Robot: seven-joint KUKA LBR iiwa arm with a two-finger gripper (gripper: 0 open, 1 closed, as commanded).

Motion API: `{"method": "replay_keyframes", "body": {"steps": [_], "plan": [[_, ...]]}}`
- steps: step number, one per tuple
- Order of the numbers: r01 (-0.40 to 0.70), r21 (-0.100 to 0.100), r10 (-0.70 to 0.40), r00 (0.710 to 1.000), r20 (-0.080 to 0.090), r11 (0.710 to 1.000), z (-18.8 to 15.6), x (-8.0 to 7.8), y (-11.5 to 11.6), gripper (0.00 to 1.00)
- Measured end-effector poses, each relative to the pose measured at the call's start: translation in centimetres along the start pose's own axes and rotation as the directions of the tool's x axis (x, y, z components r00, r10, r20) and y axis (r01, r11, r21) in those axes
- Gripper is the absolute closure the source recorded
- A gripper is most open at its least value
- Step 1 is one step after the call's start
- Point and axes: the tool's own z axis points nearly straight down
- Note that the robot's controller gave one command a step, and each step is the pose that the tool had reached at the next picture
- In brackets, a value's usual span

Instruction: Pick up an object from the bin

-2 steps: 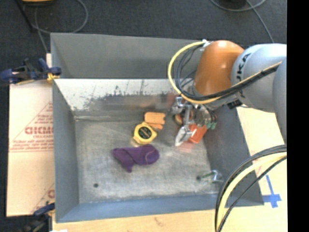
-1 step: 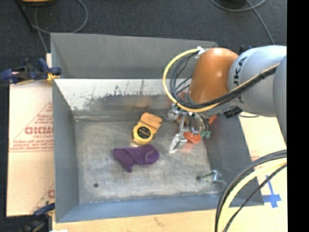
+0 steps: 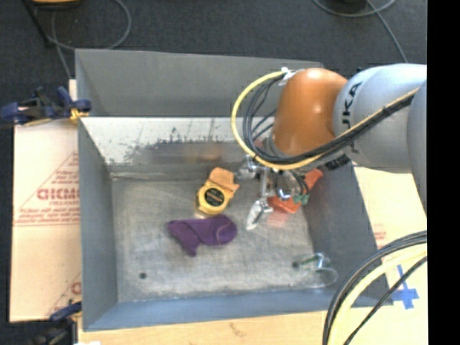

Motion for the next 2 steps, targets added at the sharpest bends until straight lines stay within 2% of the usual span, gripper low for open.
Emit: {"method": "replay_keyframes", "body": {"steps": [1, 2], "plan": [[0.215, -0.003, -0.215, 0.977, -0.003, 0.977, -2.9, 2.0, 1.2, 0.00], [0.246, 0.003, -0.246, 0.969, 0.013, 0.969, -0.5, 1.1, 3.0, 0.00]]}}
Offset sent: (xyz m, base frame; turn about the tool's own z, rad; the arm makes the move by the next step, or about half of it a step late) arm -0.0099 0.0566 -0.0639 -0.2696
